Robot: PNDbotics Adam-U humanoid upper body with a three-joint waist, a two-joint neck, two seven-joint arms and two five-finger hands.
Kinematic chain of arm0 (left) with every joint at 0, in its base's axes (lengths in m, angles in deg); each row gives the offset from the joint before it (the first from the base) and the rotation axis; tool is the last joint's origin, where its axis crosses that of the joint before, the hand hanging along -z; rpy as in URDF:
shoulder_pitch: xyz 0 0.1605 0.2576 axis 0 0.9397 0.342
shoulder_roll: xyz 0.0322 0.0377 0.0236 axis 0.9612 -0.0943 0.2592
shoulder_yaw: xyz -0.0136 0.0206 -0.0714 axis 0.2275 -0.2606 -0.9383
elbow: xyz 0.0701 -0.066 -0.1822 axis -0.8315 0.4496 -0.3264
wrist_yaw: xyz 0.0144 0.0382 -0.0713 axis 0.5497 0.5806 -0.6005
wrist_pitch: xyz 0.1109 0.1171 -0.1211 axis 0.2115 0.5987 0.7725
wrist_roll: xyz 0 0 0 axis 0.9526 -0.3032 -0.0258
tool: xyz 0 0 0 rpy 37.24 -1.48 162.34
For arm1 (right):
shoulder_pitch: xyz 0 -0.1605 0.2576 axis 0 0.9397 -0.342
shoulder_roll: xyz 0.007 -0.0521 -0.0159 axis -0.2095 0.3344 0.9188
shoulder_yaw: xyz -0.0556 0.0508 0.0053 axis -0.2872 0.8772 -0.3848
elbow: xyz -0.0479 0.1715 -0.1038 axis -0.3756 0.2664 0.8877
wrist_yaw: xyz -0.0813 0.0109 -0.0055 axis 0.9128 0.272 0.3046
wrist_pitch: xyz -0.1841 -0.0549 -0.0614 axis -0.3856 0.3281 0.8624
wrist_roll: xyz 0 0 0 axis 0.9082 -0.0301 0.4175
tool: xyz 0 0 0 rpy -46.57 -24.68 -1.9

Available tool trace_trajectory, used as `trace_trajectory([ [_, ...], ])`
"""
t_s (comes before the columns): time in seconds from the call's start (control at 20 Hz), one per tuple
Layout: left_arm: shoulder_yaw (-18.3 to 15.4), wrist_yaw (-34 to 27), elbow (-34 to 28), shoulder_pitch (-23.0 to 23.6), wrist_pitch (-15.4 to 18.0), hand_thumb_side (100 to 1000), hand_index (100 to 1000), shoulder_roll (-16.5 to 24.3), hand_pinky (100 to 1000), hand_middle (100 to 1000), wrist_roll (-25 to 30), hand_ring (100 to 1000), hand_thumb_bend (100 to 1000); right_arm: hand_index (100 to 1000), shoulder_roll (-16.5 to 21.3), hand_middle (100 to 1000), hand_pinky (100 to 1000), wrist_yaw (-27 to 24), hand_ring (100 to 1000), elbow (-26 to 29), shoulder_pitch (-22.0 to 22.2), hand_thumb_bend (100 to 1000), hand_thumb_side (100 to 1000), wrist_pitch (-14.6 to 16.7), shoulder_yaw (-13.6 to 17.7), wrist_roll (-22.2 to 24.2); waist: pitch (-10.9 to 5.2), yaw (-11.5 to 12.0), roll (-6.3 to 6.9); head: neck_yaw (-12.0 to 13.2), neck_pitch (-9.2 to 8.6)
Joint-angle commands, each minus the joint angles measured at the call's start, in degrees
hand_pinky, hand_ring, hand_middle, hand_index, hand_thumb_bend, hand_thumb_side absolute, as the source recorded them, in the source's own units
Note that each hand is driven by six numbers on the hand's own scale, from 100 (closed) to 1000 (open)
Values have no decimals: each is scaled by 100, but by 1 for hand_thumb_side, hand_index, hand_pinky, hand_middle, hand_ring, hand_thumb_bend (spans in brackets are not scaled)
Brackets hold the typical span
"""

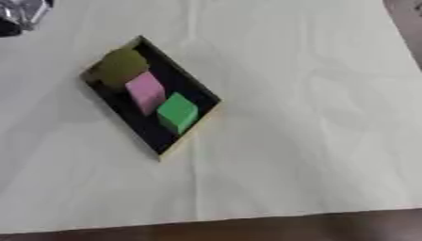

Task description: Pick up objects on the table and place them in the box.

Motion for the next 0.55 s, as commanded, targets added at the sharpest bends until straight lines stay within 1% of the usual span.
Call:
trace_trajectory([
  [0.05, -381, -858, -261, 228, 364, 452, 825, 251, 732, 750, -1151, 748, 100, 797, 129, 660, 1000, -55, 926, 171, -46, 100, 470, 16, 121, -110, -126, 7, -14, -29, -61],
  [0.2, -664, -1422, -270, 683, 971, 470, 817, 136, 709, 737, -2163, 730, 100, 795, 84, 657, 1000, -114, 924, 258, -47, 100, 470, 35, 156, -229, -121, 19, -44, -8, -90],
  [0.35, -942, -1817, -271, 1046, 1436, 482, 816, -182, 698, 730, -2855, 719, 116, 794, 0, 655, 1000, -169, 923, 328, -58, 100, 470, 26, 184, -328, -123, 34, -85, 9, -115],
  [0.45, -1038, -2105, -271, 1234, 1667, 502, 818, -362, 695, 730, -3182, 716, 126, 794, -58, 654, 1000, -227, 917, 379, -71, 100, 470, 56, 196, -392, -124, 39, -113, 25, -124],
  [0.55, -1076, -2323, -271, 1403, 1815, 518, 819, -482, 692, 729, -3328, 713, 128, 794, -116, 650, 1000, -310, 911, 421, -81, 100, 470, 120, 204, -461, -123, 42, -141, 49, -135],
])
